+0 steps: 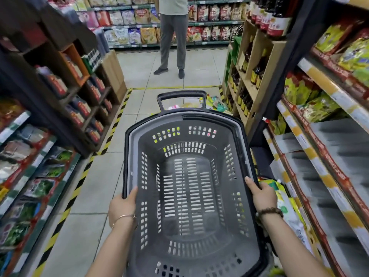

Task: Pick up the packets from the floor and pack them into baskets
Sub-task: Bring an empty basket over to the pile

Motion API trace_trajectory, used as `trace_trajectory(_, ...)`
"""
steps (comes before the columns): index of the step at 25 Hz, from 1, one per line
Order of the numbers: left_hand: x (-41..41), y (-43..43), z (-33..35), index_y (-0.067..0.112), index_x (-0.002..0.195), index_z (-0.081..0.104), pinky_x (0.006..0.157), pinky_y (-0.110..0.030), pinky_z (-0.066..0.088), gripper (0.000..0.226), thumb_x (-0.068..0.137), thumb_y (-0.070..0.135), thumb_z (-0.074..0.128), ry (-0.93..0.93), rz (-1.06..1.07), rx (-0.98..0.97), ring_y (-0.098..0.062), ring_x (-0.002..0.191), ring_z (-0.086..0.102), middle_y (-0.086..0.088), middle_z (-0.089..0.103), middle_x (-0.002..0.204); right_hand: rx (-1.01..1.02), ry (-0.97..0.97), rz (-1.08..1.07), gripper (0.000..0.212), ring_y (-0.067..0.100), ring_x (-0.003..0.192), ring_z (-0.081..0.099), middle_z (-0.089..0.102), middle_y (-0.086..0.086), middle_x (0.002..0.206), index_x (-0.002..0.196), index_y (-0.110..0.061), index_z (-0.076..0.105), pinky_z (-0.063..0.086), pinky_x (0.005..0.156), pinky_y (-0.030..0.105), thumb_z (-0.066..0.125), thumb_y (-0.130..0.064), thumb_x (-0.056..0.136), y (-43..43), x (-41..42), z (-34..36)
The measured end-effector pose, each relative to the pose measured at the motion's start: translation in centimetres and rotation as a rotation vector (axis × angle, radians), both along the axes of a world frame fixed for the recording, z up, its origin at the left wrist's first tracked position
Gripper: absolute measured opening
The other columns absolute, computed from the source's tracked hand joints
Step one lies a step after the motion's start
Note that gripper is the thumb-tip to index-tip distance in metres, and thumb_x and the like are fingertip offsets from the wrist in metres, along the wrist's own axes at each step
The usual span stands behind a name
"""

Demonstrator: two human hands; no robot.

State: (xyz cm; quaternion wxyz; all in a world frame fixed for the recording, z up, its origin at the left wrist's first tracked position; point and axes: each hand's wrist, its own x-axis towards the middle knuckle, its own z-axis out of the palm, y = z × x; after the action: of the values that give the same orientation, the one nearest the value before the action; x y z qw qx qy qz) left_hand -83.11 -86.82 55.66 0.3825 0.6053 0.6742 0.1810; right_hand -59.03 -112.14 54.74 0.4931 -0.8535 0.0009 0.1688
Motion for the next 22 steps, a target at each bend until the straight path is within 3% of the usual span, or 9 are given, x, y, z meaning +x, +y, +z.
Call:
trace_trajectory(5, 11.1, 10.7, -1.2, 0.0, 0.127, 0.053, 0.088, -0.042, 0.046, 0.067, 0.083, 0.05, 0.061, -0.018, -0.103, -0.018, -0.039, 0.111, 0.055, -0.02, 0.058, 0.126, -0.067, 0.002, -0.106, 0.05, 0.03, 0.06, 0.046, 0.048, 0.016, 0.063, 0.062, -0.004, 0.042, 0.029, 0.055, 0.034, 0.06, -0.044, 0.087, 8.4, 8.0, -1.3)
trace_trajectory(9, 21.6, 20.4, -1.8, 0.004, 0.088, 0.06, 0.072, -0.035, 0.042, 0.04, 0.085, 0.044, 0.061, 0.017, -0.278, -0.047, -0.033, 0.08, 0.053, -0.022, 0.065, 0.102, -0.087, 0.056, -0.252, 0.05, 0.031, 0.075, 0.057, 0.062, 0.013, 0.076, 0.075, 0.001, 0.059, 0.04, 0.064, 0.035, 0.06, -0.047, 0.086, 15.0, 13.8, -2.6)
trace_trajectory(13, 31.4, 26.8, -2.0, 0.005, 0.085, 0.062, 0.067, -0.033, 0.038, 0.039, 0.084, 0.043, 0.062, 0.071, -0.413, -0.064, -0.031, 0.074, 0.049, -0.016, 0.061, 0.085, -0.077, 0.116, -0.401, 0.05, 0.034, 0.082, 0.06, 0.065, 0.016, 0.082, 0.071, -0.004, 0.058, 0.045, 0.075, 0.039, 0.06, -0.052, 0.084, 19.1, 18.7, -3.6)
trace_trajectory(17, 41.6, 30.7, -4.2, 0.007, 0.092, 0.067, 0.074, -0.039, 0.048, 0.049, 0.078, 0.053, 0.063, 0.103, -0.609, -0.079, -0.036, 0.083, 0.061, -0.021, 0.068, 0.095, -0.03, 0.167, -0.574, 0.047, 0.027, 0.075, 0.052, 0.056, 0.011, 0.069, 0.06, -0.014, 0.047, 0.035, 0.065, 0.033, 0.065, -0.053, 0.08, 21.9, 23.5, -3.7)
trace_trajectory(18, 44.2, 31.3, -4.9, 0.005, 0.095, 0.067, 0.077, -0.039, 0.049, 0.051, 0.078, 0.053, 0.063, 0.106, -0.658, -0.084, -0.037, 0.088, 0.062, -0.022, 0.067, 0.097, -0.024, 0.176, -0.603, 0.045, 0.028, 0.077, 0.051, 0.058, 0.014, 0.071, 0.064, -0.011, 0.052, 0.036, 0.064, 0.034, 0.066, -0.051, 0.08, 22.2, 24.7, -3.8)
trace_trajectory(20, 49.4, 32.0, -6.2, 0.001, 0.098, 0.067, 0.082, -0.04, 0.049, 0.05, 0.081, 0.048, 0.064, 0.112, -0.732, -0.114, -0.038, 0.095, 0.062, -0.025, 0.067, 0.101, -0.051, 0.206, -0.661, 0.045, 0.036, 0.095, 0.056, 0.063, 0.024, 0.1, 0.095, 0.002, 0.064, 0.039, 0.078, 0.038, 0.063, -0.043, 0.087, 22.5, 27.5, -5.3)
trace_trajectory(22, 54.6, 32.2, -7.4, 0.0, 0.101, 0.066, 0.086, -0.04, 0.046, 0.05, 0.082, 0.046, 0.064, 0.128, -0.773, -0.13, -0.039, 0.1, 0.06, -0.025, 0.066, 0.106, -0.046, 0.239, -0.717, 0.053, 0.041, 0.109, 0.054, 0.06, 0.028, 0.114, 0.11, 0.011, 0.059, 0.039, 0.09, 0.04, 0.058, -0.039, 0.09, 23.0, 30.5, -7.0)
